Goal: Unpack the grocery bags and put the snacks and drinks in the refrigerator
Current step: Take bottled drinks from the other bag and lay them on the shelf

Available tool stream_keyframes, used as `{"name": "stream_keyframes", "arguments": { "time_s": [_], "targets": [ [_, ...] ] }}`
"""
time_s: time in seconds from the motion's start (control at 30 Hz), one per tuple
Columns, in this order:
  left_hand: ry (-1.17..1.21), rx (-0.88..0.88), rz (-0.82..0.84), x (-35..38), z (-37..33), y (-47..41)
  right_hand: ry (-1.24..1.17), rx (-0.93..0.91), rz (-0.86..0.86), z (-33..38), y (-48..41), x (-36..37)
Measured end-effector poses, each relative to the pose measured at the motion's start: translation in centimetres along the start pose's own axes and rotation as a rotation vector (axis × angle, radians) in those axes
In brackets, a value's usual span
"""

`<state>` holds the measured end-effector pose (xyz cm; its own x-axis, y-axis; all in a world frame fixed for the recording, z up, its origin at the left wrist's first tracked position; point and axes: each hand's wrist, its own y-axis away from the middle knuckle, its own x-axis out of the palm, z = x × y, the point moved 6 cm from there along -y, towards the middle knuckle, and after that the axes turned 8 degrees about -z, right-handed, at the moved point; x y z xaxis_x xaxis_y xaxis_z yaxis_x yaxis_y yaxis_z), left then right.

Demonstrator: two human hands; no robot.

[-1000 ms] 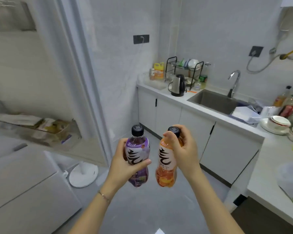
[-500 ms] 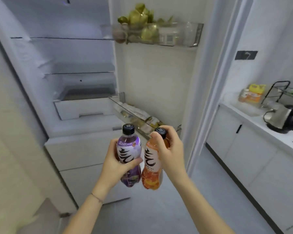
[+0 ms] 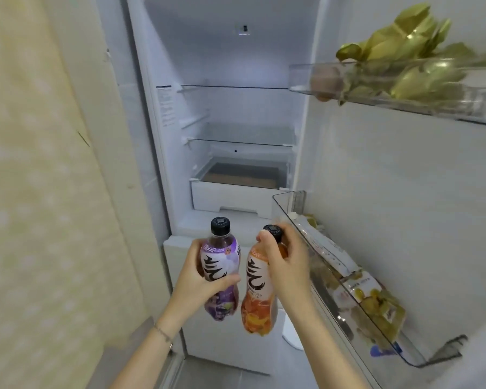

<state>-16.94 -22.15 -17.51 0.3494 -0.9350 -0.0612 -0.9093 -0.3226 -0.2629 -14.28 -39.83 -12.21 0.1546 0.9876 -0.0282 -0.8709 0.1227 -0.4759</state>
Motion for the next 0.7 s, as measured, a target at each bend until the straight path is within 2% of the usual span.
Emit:
{"name": "stream_keyframes", "arguments": {
  "time_s": [0.13,0.3,0.7],
  "targets": [
    [-0.009,-0.006,-0.09,-1.4,0.5,-2.3,-0.054,-0.01,0.047,-0.6,-1.7,3.3],
    [-0.043,-0.017,-0.146,-3.2,1.9,-5.3,-0.07,0.011,0.028,-1.9,-3.4,5.9],
    [-0.04,-0.013,-0.081,-6.3,6.2,-17.1,-0.004,0.037,-0.022,-6.1,-11.4,14.1]
  ]
}}
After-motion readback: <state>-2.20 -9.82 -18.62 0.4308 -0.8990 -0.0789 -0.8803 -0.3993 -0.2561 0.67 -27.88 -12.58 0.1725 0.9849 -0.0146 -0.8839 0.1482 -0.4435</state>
